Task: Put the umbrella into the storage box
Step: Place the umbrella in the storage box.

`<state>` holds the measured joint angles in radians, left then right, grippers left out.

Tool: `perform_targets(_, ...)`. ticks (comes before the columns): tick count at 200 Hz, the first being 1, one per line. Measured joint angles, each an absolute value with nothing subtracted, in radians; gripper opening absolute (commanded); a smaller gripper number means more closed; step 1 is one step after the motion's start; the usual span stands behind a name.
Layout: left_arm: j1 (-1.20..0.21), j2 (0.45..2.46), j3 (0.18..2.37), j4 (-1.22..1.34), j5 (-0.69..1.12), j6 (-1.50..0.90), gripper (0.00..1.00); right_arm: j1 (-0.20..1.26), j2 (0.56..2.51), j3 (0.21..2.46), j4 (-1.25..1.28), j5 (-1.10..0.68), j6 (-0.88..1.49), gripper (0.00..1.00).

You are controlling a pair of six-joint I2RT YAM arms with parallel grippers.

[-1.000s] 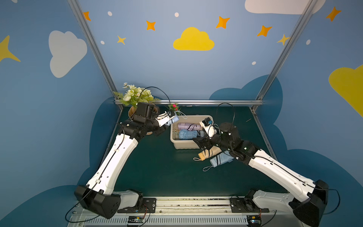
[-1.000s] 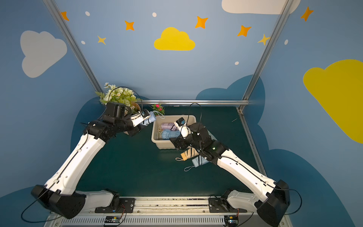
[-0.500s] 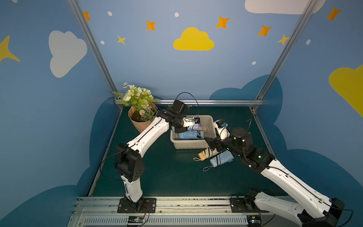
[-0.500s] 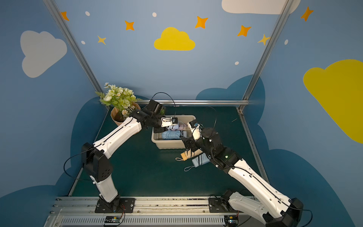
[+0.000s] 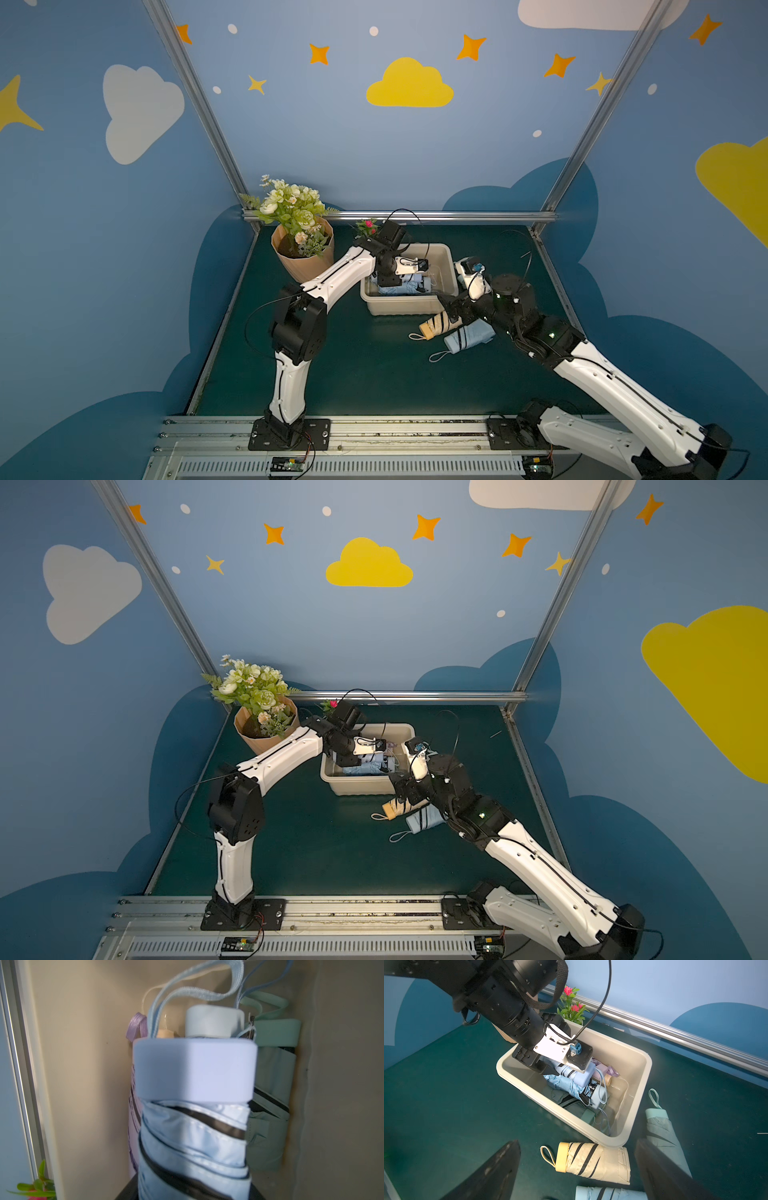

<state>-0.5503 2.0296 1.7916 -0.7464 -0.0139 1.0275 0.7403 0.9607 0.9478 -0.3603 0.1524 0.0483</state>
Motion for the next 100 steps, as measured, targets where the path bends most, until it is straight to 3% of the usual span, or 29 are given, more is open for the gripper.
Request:
perform_targets(7,-0.551,2.031,1.793,-0.746,-0.014,1.026,0.73,0.740,0.957,0.946,-0.364,0.155,0.049,0.92)
perform_targets(27,-0.553,2.033,1.810,-0.736,-0.012,1.018,1.00,0.738,0.942,0.944,-0.373,0.160,0.052,0.93)
perform_targets(77,-0.552,2.015,1.833,-0.709,0.003,0.973,1.00,0.734,0.908,0.941,-0.393,0.168,0.076,0.92)
perform_targets(100,-0.553,1.904,1.756,-0.641,0.031,0.924,1.00,0.733,0.884,0.921,-0.405,0.175,0.111,0.92)
